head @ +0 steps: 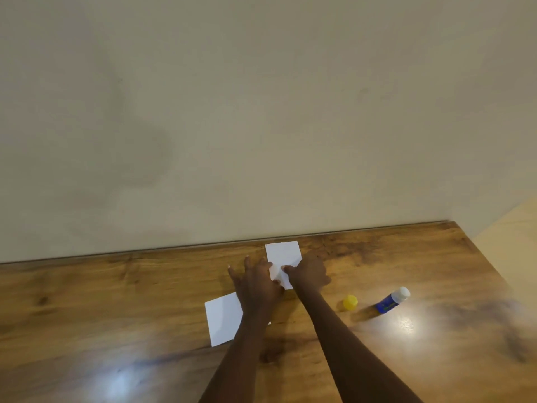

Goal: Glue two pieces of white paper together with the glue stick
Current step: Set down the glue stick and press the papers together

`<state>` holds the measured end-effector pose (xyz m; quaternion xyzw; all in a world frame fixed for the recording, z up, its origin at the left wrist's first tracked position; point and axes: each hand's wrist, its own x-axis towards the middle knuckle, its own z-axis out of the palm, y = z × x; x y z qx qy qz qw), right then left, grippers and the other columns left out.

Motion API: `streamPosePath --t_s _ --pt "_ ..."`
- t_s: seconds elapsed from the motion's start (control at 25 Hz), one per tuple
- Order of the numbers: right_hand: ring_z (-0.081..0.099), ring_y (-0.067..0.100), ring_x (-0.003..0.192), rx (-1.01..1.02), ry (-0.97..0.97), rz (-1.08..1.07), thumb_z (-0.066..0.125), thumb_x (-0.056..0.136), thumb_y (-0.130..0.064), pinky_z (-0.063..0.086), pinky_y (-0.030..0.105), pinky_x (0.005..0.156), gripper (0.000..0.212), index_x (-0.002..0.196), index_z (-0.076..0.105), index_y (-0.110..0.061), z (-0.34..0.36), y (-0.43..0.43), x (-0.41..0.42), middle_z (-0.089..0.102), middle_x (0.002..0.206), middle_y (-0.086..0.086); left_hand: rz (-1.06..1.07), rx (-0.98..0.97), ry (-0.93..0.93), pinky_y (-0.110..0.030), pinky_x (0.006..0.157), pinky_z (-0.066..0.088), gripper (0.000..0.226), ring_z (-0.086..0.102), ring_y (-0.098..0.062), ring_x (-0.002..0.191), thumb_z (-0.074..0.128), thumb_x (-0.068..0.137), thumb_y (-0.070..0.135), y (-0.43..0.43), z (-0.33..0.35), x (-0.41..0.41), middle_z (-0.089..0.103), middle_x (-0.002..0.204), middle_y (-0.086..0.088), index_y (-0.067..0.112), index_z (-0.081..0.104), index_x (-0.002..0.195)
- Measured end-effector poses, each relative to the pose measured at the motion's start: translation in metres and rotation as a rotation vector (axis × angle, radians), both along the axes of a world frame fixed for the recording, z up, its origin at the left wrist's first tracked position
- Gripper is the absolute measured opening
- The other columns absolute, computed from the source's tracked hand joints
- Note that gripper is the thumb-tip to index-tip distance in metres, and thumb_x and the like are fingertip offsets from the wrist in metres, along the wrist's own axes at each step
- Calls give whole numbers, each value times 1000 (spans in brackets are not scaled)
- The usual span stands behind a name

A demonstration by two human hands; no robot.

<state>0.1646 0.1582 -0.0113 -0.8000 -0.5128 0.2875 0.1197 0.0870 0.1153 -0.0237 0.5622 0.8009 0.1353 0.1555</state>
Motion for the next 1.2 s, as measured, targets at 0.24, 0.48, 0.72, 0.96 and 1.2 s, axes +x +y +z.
streamPosePath --t_s 0.24,0.48,0.72,0.96,1.2 --pt "57 32 94 189 431 -92 64 80 -13 45 35 74 26 100 59 4 7 3 13 63 109 22 43 5 -128 -51 115 5 41 34 -27 134 57 83 28 -4 13 -3 47 139 -9 17 51 123" --pt "57 27 72 255 483 367 68 75 -8 40 30 61 23 96 63 1 50 -2 49 66 83 18 516 325 -354 -30 70 49 23 65 -30 87 55 71 -6 -80 25 -76 72 91 -15 6 66 87" --pt "55 17 76 168 396 867 66 75 -3 36 9 58 12 86 69 -1 52 -28 -10 69 92 15 677 287 -636 -22 70 41 31 65 -28 95 51 69 -14 -125 19 -63 69 101 -18 -2 59 96" --pt "55 14 80 116 308 880 65 75 -3 35 11 61 14 88 70 -3 21 -34 -23 71 99 16 613 238 -722 -20 70 46 34 60 -24 111 46 72 -18 -111 14 -55 65 114 -18 -3 53 101" --pt "61 25 85 134 310 822 65 77 -5 40 26 69 14 89 70 -2 11 -29 -20 71 97 17 584 267 -767 -12 65 43 35 59 -19 110 45 73 -17 -110 3 -61 66 113 -15 1 53 102"
